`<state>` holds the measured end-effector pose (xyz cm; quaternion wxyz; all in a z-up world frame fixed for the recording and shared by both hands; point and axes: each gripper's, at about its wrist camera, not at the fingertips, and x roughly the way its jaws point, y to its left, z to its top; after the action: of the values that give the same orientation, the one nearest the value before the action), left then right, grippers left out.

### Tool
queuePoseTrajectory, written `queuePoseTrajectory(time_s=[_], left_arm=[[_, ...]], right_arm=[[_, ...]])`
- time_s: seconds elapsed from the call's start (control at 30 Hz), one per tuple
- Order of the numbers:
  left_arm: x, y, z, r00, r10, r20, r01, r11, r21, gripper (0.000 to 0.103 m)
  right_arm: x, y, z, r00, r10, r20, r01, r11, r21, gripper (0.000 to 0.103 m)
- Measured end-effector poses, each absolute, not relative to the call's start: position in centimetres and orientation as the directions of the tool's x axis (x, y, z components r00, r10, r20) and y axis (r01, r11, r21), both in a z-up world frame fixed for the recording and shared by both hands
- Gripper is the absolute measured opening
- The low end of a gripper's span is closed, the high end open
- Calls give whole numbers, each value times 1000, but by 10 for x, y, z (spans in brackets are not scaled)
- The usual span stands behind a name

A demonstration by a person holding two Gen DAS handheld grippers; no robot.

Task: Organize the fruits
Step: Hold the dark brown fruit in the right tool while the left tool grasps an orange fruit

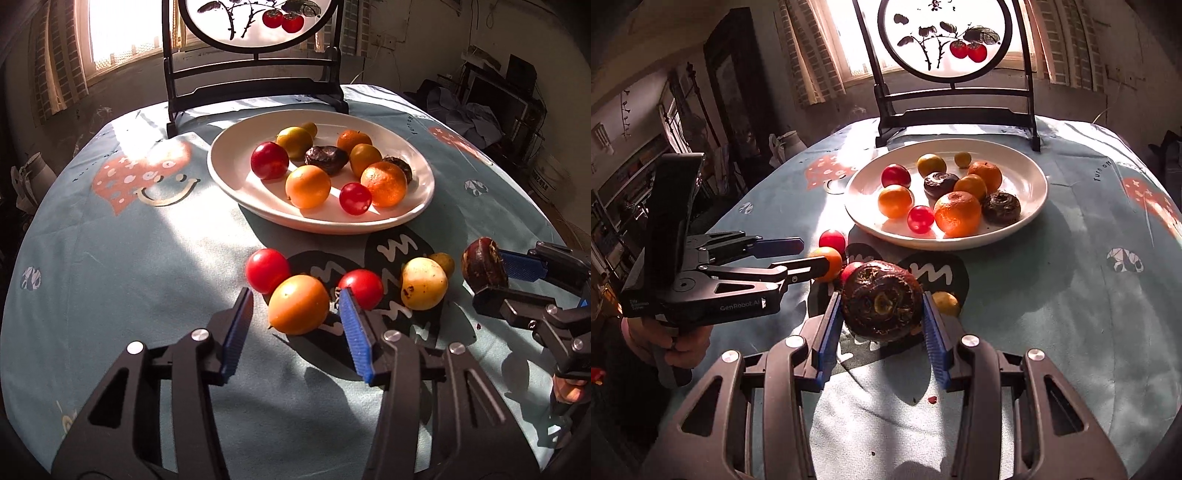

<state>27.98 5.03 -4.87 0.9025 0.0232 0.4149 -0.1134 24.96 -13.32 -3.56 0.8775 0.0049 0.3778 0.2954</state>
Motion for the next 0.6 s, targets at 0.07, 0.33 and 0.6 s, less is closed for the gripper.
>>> queuePoseTrajectory(time_s=[0.07, 0.33, 0.6], left_arm=[[280, 49, -51, 623, -194, -758, 232, 971, -57, 45], [284, 46, -59, 608, -175, -774, 232, 972, -38, 41], [286, 46, -62, 604, -163, -780, 226, 974, -28, 39]], right_arm=[[250, -133, -36, 539, 522, -661, -513, 826, 234, 43], [250, -134, -36, 544, 516, -662, -509, 830, 228, 43], [250, -134, -36, 554, 518, -652, -512, 829, 224, 43]])
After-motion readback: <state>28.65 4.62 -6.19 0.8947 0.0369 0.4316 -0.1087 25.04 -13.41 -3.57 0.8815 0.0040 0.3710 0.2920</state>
